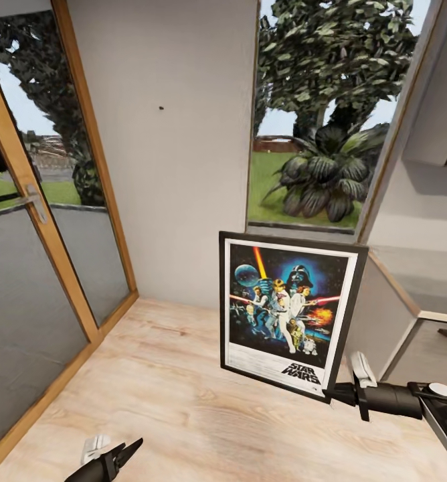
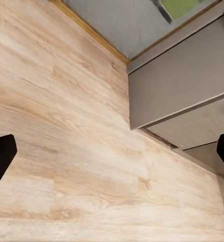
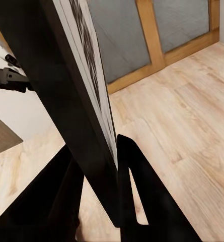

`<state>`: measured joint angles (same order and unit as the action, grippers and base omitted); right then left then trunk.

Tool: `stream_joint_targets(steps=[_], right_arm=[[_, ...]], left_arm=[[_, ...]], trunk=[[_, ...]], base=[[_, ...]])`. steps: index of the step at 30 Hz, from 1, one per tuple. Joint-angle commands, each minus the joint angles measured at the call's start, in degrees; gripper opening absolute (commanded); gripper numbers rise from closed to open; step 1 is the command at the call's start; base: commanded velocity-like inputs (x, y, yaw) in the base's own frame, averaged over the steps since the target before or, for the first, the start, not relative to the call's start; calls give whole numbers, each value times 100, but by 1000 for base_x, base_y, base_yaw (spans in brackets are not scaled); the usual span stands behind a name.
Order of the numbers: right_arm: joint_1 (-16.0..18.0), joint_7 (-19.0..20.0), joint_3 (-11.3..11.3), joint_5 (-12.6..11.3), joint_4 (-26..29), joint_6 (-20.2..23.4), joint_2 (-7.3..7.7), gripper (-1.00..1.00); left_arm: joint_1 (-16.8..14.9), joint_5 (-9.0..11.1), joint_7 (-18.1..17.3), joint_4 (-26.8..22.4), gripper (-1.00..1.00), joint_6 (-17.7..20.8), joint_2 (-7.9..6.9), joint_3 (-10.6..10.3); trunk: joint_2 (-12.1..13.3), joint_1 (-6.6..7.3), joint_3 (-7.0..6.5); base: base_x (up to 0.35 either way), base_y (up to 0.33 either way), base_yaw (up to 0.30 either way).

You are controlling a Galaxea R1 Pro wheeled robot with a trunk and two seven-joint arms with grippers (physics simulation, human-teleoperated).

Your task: Pick up the poster from the kitchen countertop and hang it on one of the wall nails in the kitchen.

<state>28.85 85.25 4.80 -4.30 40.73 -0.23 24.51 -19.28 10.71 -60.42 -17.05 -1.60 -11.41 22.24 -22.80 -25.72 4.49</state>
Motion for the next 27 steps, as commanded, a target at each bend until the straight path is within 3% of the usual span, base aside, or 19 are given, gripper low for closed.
stream_joint_targets(steps=[1,27], right_arm=[[6,27,3,-9,-2,13,1,-100],[-3,27,3,-8,-4,5,1,-100]], left_arm=[[-6,12,-16,9,100,-16,-1,-3],[-6,10,-14,9,100,-9,-1,-17]], trunk=[[-12,-6,13],[-12,-6,13]], base=[[282,232,0],[309,169,0]])
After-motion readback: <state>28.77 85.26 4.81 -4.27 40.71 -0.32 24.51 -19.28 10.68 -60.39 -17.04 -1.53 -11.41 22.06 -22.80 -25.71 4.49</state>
